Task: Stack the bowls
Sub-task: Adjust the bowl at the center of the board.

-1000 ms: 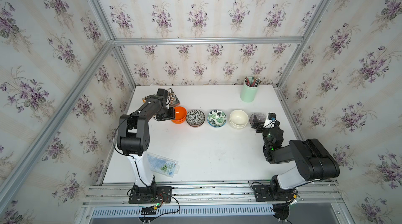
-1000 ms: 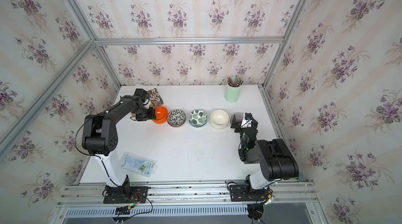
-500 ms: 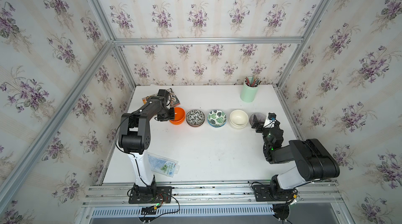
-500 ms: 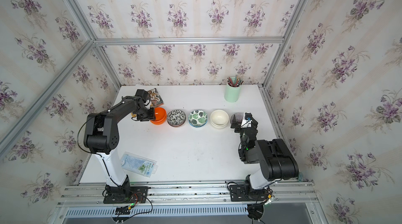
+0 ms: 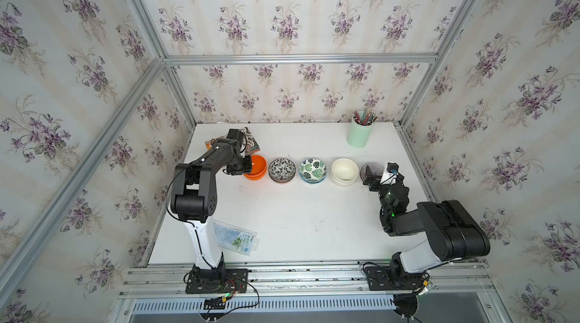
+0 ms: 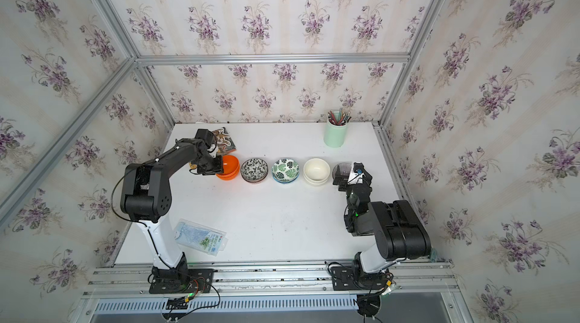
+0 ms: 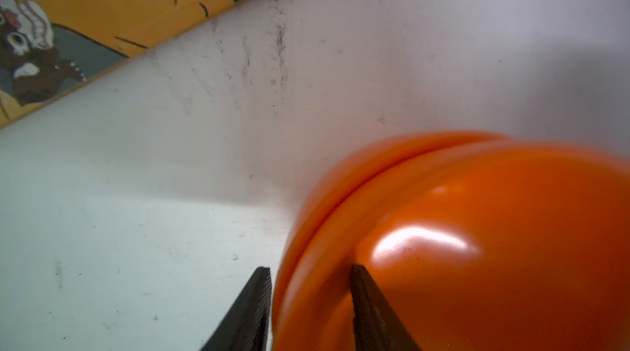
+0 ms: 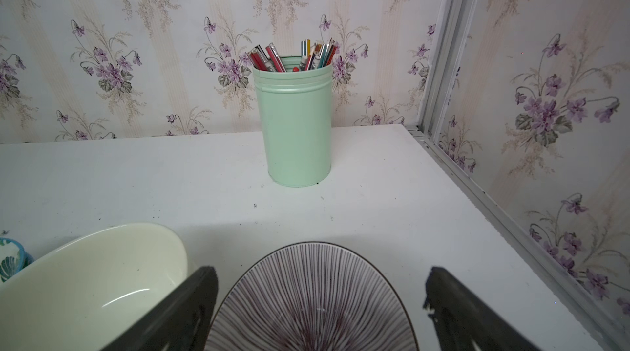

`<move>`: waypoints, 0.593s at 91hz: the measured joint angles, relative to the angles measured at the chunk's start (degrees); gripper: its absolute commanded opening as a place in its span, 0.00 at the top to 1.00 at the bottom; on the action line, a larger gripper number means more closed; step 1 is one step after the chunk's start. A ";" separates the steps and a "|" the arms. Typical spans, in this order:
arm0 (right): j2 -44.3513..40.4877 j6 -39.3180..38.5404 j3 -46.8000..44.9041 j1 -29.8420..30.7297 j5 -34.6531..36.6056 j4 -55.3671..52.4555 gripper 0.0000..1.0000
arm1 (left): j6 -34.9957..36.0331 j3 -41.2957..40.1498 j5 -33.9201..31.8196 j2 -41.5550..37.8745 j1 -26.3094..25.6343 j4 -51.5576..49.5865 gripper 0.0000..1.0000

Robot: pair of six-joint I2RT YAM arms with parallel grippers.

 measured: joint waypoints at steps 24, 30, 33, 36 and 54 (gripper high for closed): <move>0.00 0.02 0.09 -0.11 -0.02 -0.04 0.00 | 0.26 -0.74 0.87 -0.22 0.02 0.46 0.60; 0.00 0.02 0.17 -0.11 -0.02 -0.11 0.00 | 0.28 -0.74 1.07 -0.24 0.02 0.42 0.61; 0.00 0.02 0.24 -0.11 -0.02 -0.11 0.00 | 0.31 -0.74 1.25 -0.26 0.04 0.33 0.61; 0.00 0.02 0.28 -0.11 -0.02 -0.11 0.00 | 0.33 -0.74 1.27 -0.33 0.04 0.24 0.61; 0.00 0.02 0.28 -0.11 -0.02 -0.15 0.00 | 0.72 -1.38 1.44 -1.11 0.04 -0.68 0.61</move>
